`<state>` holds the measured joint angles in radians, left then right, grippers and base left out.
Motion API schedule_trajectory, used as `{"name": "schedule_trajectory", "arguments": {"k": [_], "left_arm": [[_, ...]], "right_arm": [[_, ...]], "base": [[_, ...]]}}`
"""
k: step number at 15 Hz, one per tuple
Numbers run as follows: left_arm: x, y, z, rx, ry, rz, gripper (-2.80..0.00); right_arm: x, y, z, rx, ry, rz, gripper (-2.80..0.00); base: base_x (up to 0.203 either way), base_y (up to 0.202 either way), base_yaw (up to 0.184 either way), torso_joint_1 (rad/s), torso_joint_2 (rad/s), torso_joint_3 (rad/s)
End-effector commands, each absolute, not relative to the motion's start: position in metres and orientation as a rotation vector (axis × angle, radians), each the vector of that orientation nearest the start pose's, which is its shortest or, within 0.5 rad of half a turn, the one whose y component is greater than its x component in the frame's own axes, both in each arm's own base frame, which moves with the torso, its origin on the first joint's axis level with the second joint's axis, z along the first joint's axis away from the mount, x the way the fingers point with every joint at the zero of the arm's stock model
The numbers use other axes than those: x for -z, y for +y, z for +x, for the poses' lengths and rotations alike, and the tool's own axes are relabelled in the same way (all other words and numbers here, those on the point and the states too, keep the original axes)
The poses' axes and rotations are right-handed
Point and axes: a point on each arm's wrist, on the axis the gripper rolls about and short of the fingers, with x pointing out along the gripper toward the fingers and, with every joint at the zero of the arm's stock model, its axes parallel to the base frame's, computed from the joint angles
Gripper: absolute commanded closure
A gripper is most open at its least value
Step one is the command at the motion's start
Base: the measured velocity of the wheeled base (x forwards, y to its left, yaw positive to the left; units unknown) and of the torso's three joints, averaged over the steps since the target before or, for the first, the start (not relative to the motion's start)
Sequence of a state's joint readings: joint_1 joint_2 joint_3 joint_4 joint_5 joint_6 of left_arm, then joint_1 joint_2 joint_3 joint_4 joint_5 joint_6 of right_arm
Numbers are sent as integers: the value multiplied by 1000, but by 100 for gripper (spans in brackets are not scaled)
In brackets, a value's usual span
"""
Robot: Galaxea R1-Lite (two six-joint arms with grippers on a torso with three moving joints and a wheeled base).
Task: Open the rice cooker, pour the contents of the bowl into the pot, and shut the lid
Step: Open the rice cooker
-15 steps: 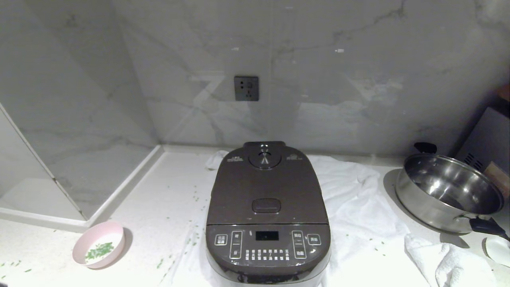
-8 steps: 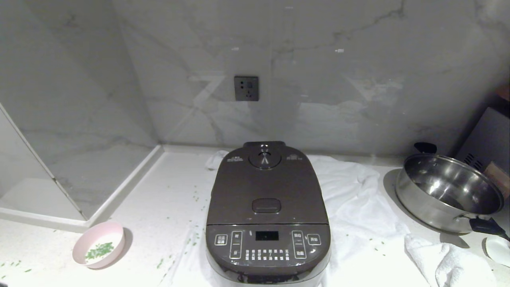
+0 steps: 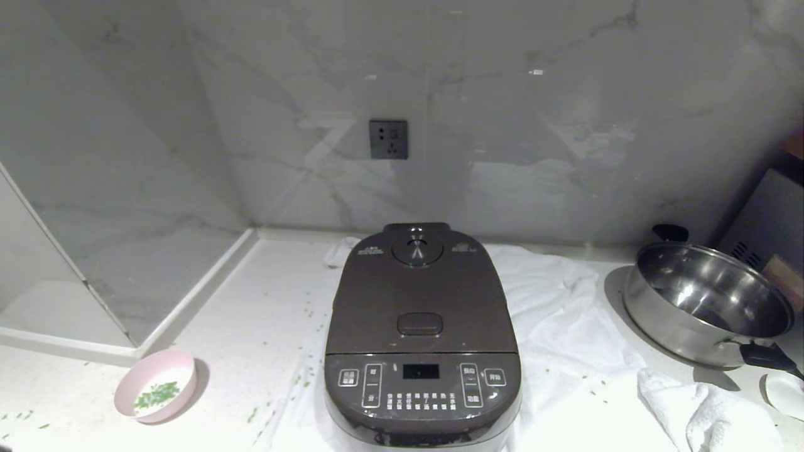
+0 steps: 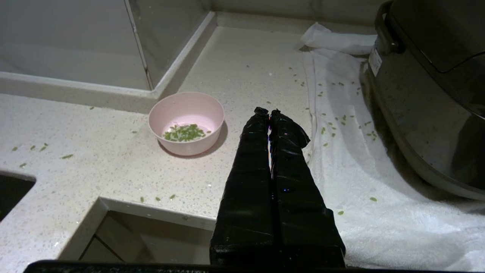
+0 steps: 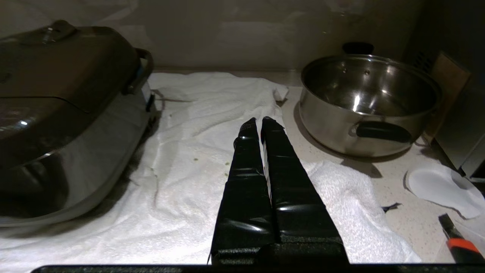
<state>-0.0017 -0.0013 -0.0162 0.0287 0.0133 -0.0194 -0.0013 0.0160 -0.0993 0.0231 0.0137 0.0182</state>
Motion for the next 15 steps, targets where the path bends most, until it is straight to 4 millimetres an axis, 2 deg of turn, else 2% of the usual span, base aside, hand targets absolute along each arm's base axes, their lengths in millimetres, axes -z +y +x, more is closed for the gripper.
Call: {"name": "schedule_trajectory", "arguments": {"k": [1,4,6,10,12,15], "left_arm": [[-77,0,-24,-12,9,-20,0],[-77,0,-24,-12,10,-20,0],[-77,0,-24,-12,11,-21,0],[-77,0,-24,-12,9,-21,0],[-77,0,-24,-12,9,-21,0],[-77,0,-24,-12,9,-21,0]], "right_arm": [[-129,1,-25,-53,-24,18,0],[-171,3,-4,-142,56,30,0],[-196,5,20,-217,109,58,0],[-240,12,79,-405,217,146,0],[-252,26,109,-523,285,188,0],[-258,64,145,-705,420,266,0]], "base": [[0,0,0,0,0,0],[0,0,0,0,0,0],[0,0,0,0,0,0],[0,0,0,0,0,0],[0,0,0,0,0,0],[0,0,0,0,0,0]]}}
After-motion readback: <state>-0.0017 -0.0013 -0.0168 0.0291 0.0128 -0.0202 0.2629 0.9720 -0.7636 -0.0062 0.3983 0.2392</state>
